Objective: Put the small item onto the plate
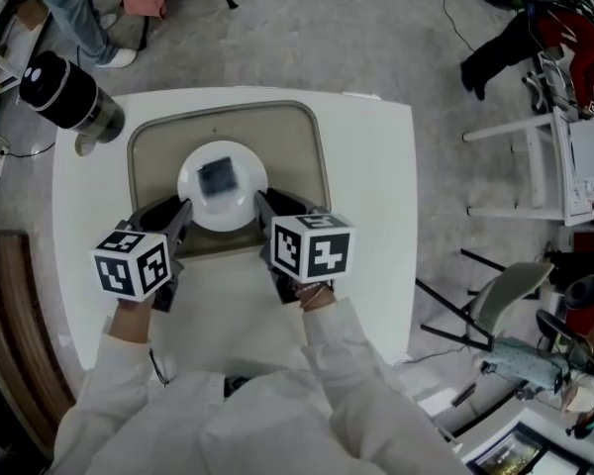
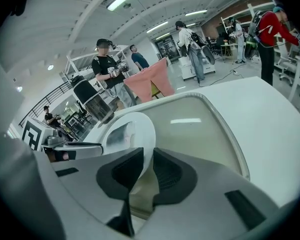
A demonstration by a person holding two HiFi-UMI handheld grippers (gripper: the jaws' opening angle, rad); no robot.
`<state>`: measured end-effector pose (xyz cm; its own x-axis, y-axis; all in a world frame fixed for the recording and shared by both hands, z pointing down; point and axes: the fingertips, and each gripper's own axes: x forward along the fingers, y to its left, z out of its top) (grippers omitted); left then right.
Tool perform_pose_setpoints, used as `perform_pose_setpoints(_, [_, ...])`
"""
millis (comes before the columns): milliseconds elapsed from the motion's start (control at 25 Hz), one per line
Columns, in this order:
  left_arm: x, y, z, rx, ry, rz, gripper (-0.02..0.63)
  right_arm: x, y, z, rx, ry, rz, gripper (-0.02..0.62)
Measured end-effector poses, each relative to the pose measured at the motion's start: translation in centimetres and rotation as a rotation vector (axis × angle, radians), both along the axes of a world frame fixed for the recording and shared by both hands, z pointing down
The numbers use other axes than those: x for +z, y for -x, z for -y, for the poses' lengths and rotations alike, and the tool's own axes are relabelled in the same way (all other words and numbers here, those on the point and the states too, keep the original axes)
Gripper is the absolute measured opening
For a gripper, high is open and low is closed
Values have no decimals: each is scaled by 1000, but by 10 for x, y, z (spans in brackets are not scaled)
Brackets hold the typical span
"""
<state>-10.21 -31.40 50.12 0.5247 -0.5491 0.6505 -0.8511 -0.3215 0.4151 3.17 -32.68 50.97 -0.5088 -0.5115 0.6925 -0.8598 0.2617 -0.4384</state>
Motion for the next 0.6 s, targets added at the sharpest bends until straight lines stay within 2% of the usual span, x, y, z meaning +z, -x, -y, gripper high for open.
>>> perform_pose_setpoints(280, [6, -1, 9, 16, 18, 27, 77, 4, 0, 10, 19, 13, -11, 69])
perform_pose_setpoints(600, [13, -1, 13, -10, 40, 31, 77, 8, 0, 14, 35, 8, -28, 70])
